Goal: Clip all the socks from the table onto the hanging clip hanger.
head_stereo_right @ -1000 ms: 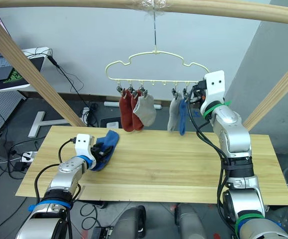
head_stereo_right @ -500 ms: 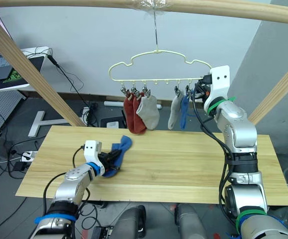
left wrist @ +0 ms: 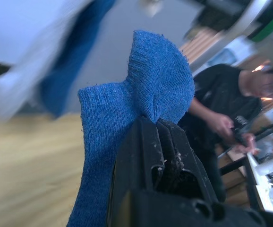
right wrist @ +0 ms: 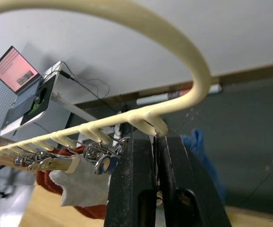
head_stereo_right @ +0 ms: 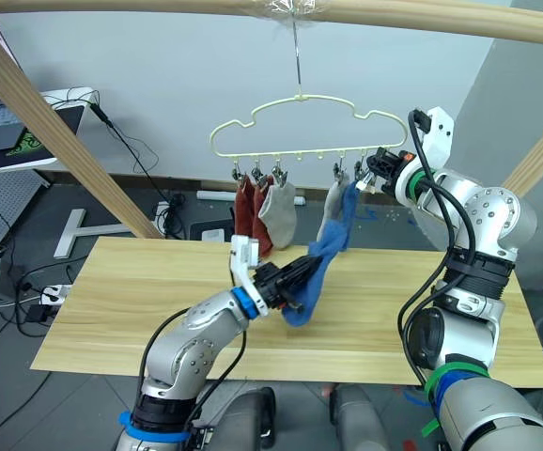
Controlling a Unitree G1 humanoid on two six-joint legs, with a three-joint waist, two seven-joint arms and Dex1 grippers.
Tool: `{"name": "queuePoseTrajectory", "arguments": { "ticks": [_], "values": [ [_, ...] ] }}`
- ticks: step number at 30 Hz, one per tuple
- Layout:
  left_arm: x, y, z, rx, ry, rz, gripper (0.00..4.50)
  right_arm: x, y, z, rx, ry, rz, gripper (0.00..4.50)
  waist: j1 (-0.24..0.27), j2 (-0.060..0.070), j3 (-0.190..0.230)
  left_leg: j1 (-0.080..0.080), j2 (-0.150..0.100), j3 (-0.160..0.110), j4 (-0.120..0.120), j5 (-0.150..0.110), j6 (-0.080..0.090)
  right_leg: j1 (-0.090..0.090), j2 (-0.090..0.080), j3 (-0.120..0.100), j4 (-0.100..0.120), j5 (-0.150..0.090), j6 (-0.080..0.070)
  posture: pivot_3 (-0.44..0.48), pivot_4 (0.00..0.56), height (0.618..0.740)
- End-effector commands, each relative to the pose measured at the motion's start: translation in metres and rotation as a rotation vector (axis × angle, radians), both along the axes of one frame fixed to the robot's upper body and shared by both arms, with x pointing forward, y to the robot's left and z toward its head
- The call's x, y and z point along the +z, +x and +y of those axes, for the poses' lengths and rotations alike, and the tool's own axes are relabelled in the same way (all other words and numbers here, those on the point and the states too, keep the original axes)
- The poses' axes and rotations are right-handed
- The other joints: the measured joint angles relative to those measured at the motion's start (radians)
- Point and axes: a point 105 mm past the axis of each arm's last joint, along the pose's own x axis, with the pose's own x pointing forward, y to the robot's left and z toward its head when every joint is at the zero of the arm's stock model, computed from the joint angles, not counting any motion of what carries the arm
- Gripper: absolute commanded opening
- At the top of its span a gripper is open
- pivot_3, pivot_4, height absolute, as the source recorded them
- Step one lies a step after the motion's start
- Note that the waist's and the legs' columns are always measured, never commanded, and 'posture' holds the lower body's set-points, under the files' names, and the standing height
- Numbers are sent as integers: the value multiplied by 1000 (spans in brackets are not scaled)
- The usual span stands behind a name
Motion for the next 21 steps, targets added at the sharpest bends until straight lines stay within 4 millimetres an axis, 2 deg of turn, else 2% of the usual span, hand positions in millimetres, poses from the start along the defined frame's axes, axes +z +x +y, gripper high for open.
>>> {"name": "queuePoseTrajectory", "arguments": {
  "ticks": [1,13,21],
  "values": [
    [18,2,-10,-10,-48,-33,30,13,-8,4,22,21,-21,0,-3,0,0,0,0,0,0,0,0,0,1,0,-1,0,0,-70,285,740],
    [16,8,-24,-61,-117,67,30,16,-17,13,52,55,4,0,-13,0,0,-1,0,0,0,0,0,0,1,-1,-2,0,0,-88,288,740],
    [21,19,-22,-39,-134,64,30,16,-20,14,67,60,13,0,-19,0,0,-1,0,0,-1,0,0,0,2,-2,-2,0,0,-88,288,740]
  ]
}}
